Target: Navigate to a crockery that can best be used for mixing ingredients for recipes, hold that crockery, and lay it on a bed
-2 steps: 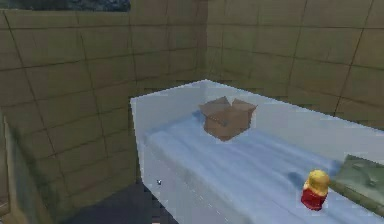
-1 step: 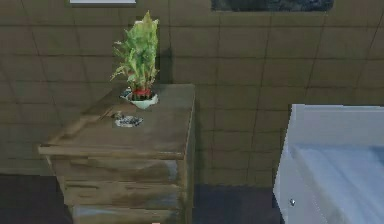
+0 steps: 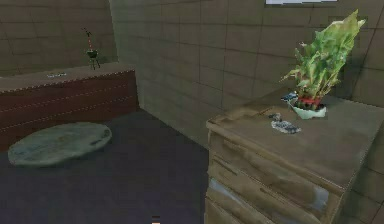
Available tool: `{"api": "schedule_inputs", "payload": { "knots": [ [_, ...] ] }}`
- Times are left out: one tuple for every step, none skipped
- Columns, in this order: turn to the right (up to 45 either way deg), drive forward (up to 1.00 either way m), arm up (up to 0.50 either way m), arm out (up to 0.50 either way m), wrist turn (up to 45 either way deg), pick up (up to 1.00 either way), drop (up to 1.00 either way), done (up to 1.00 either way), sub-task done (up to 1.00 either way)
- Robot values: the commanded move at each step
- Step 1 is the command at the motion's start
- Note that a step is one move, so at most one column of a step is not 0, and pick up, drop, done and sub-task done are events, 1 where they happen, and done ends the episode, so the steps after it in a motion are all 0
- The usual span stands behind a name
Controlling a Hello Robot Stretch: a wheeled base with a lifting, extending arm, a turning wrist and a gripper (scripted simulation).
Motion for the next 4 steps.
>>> {"api": "schedule_inputs", "payload": {
  "knots": [
    [-9.0, 0.00, 0.00, 0.00, 0.0, 0.00, 0.00, 0.00, 0.00],
    [-3.0, 0.00, 0.00, 0.00, 0.0, 0.00, 0.00, 0.00, 0.00],
    [45.0, 0.00, 0.00, 0.00, 0.0, 0.00, 0.00, 0.00, 0.00],
    [45.0, 0.00, 0.00, 0.00, 0.0, 0.00, 0.00, 0.00, 0.00]
  ]
}}
